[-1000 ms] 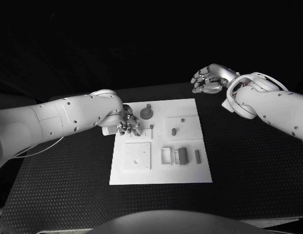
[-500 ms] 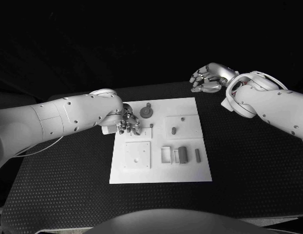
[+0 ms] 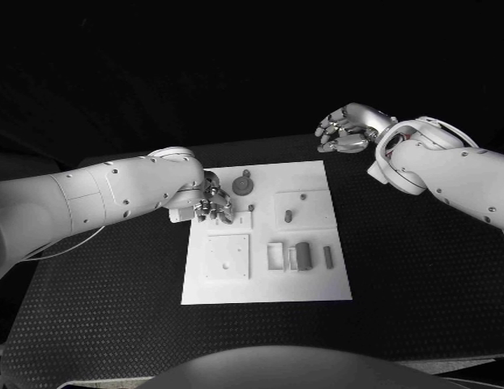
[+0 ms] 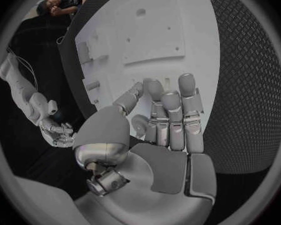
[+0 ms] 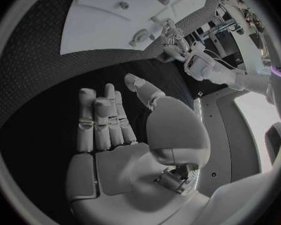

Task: Assemble the parts on the task board

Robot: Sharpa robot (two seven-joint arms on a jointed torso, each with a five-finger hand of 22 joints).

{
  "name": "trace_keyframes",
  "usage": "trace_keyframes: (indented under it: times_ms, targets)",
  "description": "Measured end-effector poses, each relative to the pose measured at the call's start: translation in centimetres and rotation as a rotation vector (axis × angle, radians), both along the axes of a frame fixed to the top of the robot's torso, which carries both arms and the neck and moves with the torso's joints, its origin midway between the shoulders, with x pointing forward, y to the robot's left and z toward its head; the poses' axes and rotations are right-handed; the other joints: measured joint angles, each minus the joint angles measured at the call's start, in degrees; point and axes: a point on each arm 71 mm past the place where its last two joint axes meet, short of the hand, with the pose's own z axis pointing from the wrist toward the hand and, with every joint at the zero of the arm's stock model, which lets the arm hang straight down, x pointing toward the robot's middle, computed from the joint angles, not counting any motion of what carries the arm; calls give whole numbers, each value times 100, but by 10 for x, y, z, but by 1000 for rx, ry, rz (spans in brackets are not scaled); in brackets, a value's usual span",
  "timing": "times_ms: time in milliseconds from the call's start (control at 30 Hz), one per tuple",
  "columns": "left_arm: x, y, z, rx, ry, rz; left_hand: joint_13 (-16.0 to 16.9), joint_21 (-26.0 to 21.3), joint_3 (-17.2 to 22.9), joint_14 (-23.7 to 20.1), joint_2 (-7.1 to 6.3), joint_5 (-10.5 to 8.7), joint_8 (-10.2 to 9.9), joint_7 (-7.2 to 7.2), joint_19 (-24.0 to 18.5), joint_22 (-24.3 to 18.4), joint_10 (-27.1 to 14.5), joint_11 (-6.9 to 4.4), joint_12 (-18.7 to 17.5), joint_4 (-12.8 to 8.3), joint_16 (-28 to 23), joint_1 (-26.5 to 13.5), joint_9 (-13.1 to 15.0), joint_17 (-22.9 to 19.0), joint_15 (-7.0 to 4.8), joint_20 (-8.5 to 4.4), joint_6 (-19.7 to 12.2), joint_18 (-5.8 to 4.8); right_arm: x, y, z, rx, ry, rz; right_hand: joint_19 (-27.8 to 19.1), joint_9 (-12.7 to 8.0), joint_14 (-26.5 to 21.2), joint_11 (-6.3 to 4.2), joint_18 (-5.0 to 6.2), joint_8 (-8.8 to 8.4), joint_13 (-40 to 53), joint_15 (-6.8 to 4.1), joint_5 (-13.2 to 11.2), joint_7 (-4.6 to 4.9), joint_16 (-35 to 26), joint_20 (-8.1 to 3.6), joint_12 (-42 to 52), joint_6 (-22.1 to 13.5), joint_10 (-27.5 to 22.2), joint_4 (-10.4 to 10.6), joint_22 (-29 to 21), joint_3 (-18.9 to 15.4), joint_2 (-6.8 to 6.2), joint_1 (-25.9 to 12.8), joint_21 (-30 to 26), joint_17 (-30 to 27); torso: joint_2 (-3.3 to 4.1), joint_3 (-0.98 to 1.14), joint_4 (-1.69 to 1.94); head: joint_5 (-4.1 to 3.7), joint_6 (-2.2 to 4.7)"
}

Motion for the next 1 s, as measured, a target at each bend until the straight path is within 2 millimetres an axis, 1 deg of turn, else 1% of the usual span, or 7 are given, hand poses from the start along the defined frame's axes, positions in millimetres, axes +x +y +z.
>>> trace_keyframes:
  times_ms: [200, 467, 533, 700, 1000]
  targets:
    - [0, -2, -1, -1, -2, -2, 0, 0, -7, 0, -1, 0, 10, 0, 0, 3, 0, 0, 0, 6, 0, 0, 117, -7, 0, 0, 0, 0, 0, 0, 0, 0, 1, 1, -9, 0, -15, 0, 0, 0, 0, -17, 0, 3, 0, 10, 0, -4, 0, 0, 0, 0, 0, 0, 0, 0, 0, 0, 2, -9, -6]
    - [0, -2, -1, -1, -4, -3, 4, 16, -14, 1, -2, -1, 21, 0, 0, 3, 2, -2, 0, -1, 22, -1, 165, -21, -1, 0, 0, 0, 0, 0, 0, -1, 2, 2, -9, 0, -15, 1, -1, 0, 0, -17, 0, 4, 0, 12, 0, -24, -1, 0, 0, 0, 0, 0, 0, 0, -4, 2, 1, -14, -9]
    - [0, -2, -1, -2, -4, -3, 4, 36, -15, 13, -2, -2, 21, -1, 1, 2, 20, -20, 0, -1, 22, -1, 165, -28, -13, 0, 2, 0, 0, 0, 0, -1, 3, 2, -1, 0, -14, 1, -1, 0, 0, -18, 0, 5, 0, 20, 0, -25, -1, 0, 0, 0, 0, 0, 0, 1, -5, 2, 1, -15, -11]
    - [-1, -2, -1, -4, -6, -2, 4, 37, -22, 20, -4, -14, 21, -7, 3, 2, 21, -20, 0, 5, 32, -2, 165, -36, -20, 0, 8, 0, 0, 0, 0, -1, 4, 2, -3, 0, -29, 1, -1, 0, 0, -2, 0, 6, 0, 21, 0, -26, -1, 0, 0, 0, 0, 0, 0, 1, -5, 2, 1, -19, -13]
    - [-4, 6, -2, -12, -19, 16, 3, 37, 3, 20, -11, 1, 5, -11, 22, 2, 28, -13, 23, -16, 75, -10, 165, -62, -20, -3, 11, 0, 0, -1, 0, -3, 5, 0, 11, 5, -26, 1, -1, 0, 0, 0, 0, 7, 0, 9, 0, -27, -1, 0, 0, 0, 0, 0, 0, 0, -7, 2, 1, -35, -4]
